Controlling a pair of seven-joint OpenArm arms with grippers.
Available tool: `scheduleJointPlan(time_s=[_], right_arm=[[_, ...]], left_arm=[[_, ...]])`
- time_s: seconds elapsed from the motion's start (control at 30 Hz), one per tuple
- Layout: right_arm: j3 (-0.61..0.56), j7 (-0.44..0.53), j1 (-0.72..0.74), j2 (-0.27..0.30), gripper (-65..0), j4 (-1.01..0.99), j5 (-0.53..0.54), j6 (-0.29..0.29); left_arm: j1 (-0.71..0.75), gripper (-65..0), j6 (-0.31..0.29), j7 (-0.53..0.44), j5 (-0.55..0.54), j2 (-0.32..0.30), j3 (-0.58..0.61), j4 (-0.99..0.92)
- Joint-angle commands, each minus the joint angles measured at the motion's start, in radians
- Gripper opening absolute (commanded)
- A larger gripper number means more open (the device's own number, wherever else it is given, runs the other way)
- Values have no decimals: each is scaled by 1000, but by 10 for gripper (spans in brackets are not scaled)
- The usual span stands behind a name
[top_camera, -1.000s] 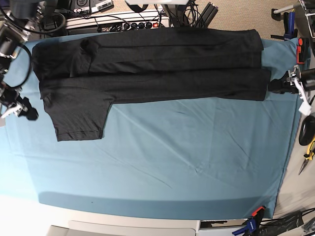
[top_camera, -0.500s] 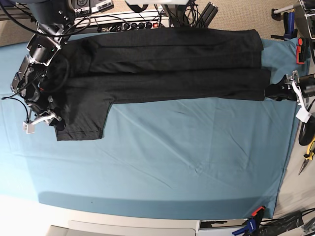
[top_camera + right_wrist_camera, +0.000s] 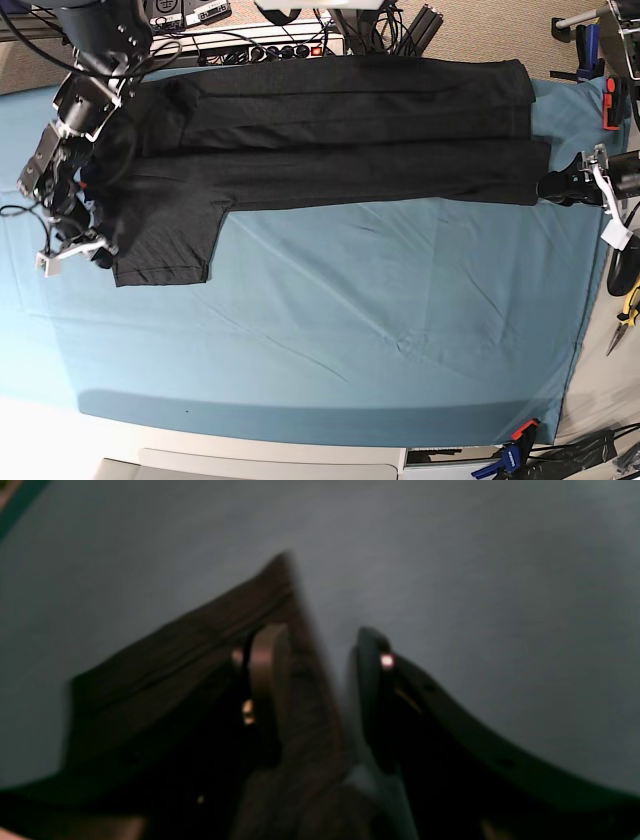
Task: Fold the T-shirt properly
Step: 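Grasp the protruding sleeve end with the right gripper and fold it over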
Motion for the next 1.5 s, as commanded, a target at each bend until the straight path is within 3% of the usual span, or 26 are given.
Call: scheduleJointPlan(time_s=[0.0,0.23,0.53,0.73,0.8,0.93,1.0,1.07,1.23,1.47], right_arm=[[2,13,30,19,-418,15,-1,-2],[-20,-27,66,18,-419,15,-23,-42],[-236,-37,43,16,-419,15,-33,-51],[-265,-32,44,17,-424,15,-35,-64],[-265,-32,44,17,-464,15,-43,-64],[-265,-32,44,17,-646,15,-53,-64],[-265,-32,44,17,-650,15,-53,-64],[-265,-35,44,17,-650,15,-49,-51],[-265,-124,30,16,-650,79,57,85],[-265,-277,-84,17,-650,424,118,89]], left_arm=[[-14,-401,-5,-8,-24,-27,-8,13],[-14,-401,-5,-8,-24,-27,-8,13],[-14,-401,-5,-8,-24,-27,-8,13],[-14,-401,-5,-8,-24,-27,-8,13],[-14,-401,-5,-8,-24,-27,-8,13],[-14,-401,-5,-8,-24,-27,-8,13],[-14,-401,-5,-8,-24,-27,-8,13],[-13,-401,-5,-8,-24,-27,-8,13],[-13,-401,-5,-8,-24,-27,-8,13],[-13,-401,-5,-8,-24,-27,-8,13]])
